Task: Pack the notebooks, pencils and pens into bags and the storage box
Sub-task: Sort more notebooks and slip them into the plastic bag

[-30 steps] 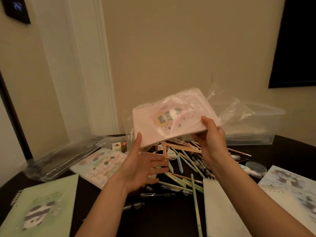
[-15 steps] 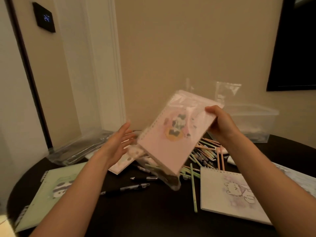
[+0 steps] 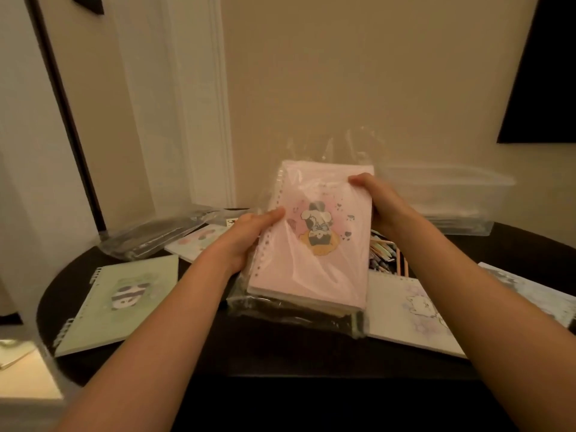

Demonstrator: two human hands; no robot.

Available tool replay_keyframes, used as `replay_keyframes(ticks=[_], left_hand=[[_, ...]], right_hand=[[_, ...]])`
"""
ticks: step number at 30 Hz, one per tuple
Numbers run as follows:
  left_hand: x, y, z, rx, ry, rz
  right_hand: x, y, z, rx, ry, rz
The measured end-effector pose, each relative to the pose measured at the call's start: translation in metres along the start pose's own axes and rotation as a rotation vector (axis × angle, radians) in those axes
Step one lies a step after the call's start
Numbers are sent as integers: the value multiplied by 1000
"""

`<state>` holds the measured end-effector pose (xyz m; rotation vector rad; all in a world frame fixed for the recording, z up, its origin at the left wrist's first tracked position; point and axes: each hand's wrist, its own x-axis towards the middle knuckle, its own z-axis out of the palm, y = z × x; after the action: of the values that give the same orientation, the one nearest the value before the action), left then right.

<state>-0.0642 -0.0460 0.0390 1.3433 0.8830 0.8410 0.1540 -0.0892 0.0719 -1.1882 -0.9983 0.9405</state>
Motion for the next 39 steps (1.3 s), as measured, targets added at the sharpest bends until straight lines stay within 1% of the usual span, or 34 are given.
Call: replay_keyframes(ticks=[3, 8, 11, 13, 17, 20, 23, 27, 30, 33, 35, 37, 39], left_hand=[[5, -1, 4, -60, 55, 5], [13, -1, 9, -125, 99, 25], [13, -2, 9, -162, 113, 42], [12, -4, 8, -172, 105, 90], [4, -10, 5, -174, 65, 203], [0, -14, 1, -177, 63, 275], [-5, -13, -3, -118, 67, 327], [-9, -14, -7, -91, 57, 356], [-7, -13, -12, -38, 82, 379], [-10, -3, -20, -15, 122, 434], [-11, 5, -23, -3, 131, 468], [-12, 11, -23, 29, 171, 510], [-12, 13, -19, 57, 244, 557]], right_hand=[[11, -1, 1, -35, 53, 38], [19, -1, 1, -96, 33, 102], [18, -1, 3, -83, -44, 148], [16, -1, 7, -56, -88, 161], [11, 5, 15, -32, -66, 56], [4, 12, 21, 7, -35, -93], [-4, 16, 25, 9, 10, -205], [-15, 18, 28, -20, 5, -219], [-19, 18, 28, 2, 8, -272], [-22, 14, 24, -64, 53, -347], [-22, 9, 22, -85, 53, -379], [-23, 5, 23, -118, 37, -398], [-22, 3, 26, -124, 51, -441]])
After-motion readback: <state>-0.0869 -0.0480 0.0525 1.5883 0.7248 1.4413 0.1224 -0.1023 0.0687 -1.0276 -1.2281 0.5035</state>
